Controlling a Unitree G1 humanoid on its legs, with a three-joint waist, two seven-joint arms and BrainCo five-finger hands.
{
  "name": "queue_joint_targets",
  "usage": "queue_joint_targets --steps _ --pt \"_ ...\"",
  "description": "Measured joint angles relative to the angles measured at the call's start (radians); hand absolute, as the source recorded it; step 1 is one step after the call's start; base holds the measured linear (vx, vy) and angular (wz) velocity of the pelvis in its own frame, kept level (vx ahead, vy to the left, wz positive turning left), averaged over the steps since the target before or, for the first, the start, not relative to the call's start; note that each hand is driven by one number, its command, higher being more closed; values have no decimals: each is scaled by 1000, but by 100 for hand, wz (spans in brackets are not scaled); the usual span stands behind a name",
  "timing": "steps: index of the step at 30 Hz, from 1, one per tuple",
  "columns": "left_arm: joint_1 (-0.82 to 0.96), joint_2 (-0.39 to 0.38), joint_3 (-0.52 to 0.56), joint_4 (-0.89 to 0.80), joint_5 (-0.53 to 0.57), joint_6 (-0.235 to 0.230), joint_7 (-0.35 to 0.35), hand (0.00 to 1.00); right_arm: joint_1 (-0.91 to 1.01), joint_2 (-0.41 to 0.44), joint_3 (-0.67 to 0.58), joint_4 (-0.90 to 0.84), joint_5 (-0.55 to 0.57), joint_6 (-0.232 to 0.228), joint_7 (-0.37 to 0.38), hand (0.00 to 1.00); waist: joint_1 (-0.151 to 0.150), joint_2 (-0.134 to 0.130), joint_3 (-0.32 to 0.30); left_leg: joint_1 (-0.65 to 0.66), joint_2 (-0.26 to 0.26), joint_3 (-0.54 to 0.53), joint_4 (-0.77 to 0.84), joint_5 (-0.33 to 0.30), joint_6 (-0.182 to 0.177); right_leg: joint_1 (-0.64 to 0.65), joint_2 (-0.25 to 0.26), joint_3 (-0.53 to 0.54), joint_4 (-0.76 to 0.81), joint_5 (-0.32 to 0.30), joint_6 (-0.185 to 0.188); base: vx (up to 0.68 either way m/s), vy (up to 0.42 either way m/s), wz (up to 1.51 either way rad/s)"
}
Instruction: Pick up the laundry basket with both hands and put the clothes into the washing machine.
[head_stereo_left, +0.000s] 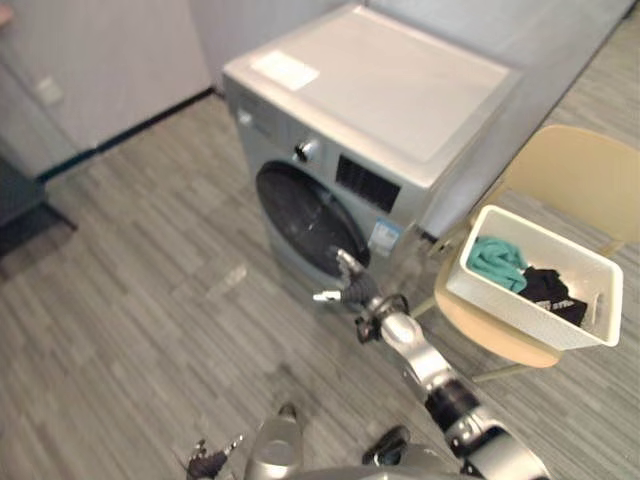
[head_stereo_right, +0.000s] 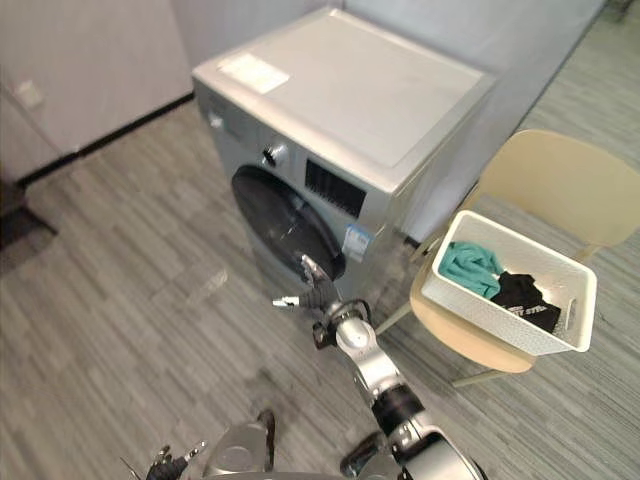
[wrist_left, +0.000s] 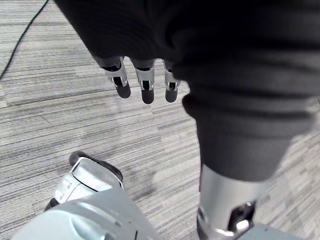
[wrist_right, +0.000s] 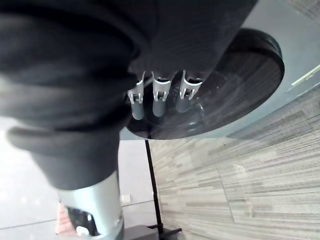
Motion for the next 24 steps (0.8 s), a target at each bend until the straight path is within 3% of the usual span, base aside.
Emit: queue_joint_targets --steps 6,16,19,24 --pt "-38 2 -2 -55 -30 -10 27 0 -284 -30 -184 156 -39 19 -107 0 74 -17 158 -123 12 -85 12 49 -30 -48 27 -71 -49 27 -34 -162 -18 31" --pt "-92 26 -88 -71 -91 -33 55 0 -652 -166 -326 564 -111 59 -224 0 129 -1 220 -239 27 -148 6 102 -23 -104 92 -119 -132 79 -65 -29 9 8" --pt "-122 27 -113 -80 -113 -41 55 0 -680 -205 -350 610 -111 79 -232 0 148 5 240 -239 26 -157 -10 117 -26 -107 94 -122 -133 79 -65 36 17 13" --pt "-129 29 -146 -91 -146 -54 56 0 -685 -246 -424 661 -110 107 -233 0 150 10 247 -242 12 -182 -65 151 -28 -121 91 -124 -125 69 -58 38 23 16"
